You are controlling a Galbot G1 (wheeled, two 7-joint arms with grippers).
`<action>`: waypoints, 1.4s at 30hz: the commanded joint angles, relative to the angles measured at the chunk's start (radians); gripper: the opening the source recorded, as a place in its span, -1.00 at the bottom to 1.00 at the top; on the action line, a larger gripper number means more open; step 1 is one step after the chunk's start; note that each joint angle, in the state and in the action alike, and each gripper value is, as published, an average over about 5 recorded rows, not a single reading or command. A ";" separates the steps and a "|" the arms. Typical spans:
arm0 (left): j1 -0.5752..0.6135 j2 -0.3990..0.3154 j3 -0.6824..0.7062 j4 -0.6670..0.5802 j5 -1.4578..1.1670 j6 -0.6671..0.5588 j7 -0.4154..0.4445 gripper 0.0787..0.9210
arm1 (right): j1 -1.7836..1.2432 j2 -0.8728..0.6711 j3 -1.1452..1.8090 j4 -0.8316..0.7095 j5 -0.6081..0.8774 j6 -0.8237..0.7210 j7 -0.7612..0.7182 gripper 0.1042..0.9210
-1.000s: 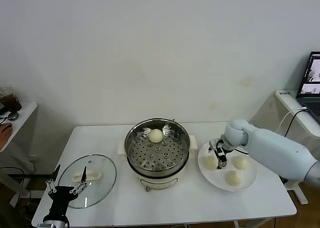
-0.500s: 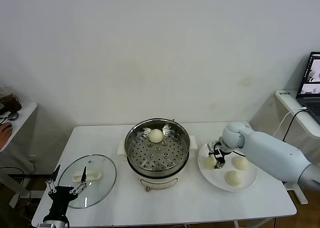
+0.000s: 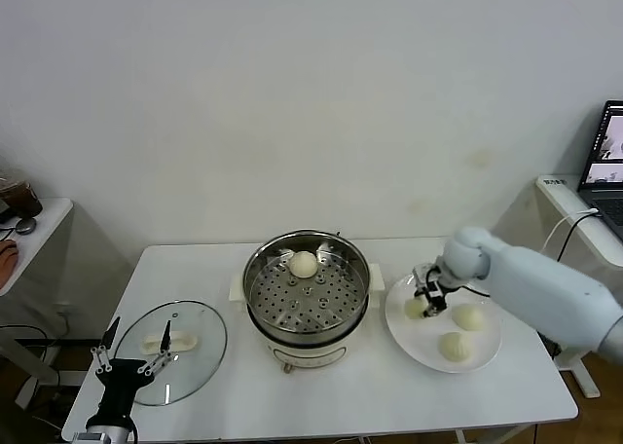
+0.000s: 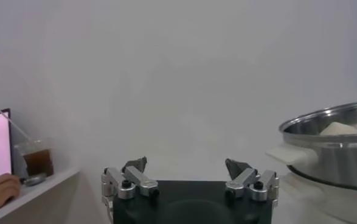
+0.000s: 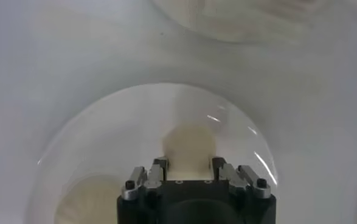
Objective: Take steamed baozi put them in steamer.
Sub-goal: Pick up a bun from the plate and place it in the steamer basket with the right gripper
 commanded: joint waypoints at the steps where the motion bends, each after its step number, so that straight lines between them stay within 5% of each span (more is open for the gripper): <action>1: -0.012 0.005 0.007 0.001 -0.001 0.001 0.000 0.77 | 0.461 -0.057 -0.235 0.131 0.269 -0.067 -0.022 -0.11; 8: -0.029 0.024 0.026 0.009 -0.002 0.007 -0.001 0.77 | 0.734 0.118 -0.415 0.216 0.506 -0.185 0.032 -0.11; 16: -0.032 0.024 0.027 0.012 -0.002 0.009 -0.001 0.77 | 0.643 0.389 -0.448 0.239 0.653 -0.364 0.169 -0.09; 27: -0.032 0.007 0.000 0.022 -0.001 0.008 -0.003 0.77 | 0.389 0.656 -0.367 -0.017 0.649 -0.452 0.271 -0.09; 42: -0.035 -0.003 -0.011 0.029 -0.001 0.007 -0.003 0.77 | 0.251 0.730 -0.339 -0.168 0.569 -0.460 0.286 -0.09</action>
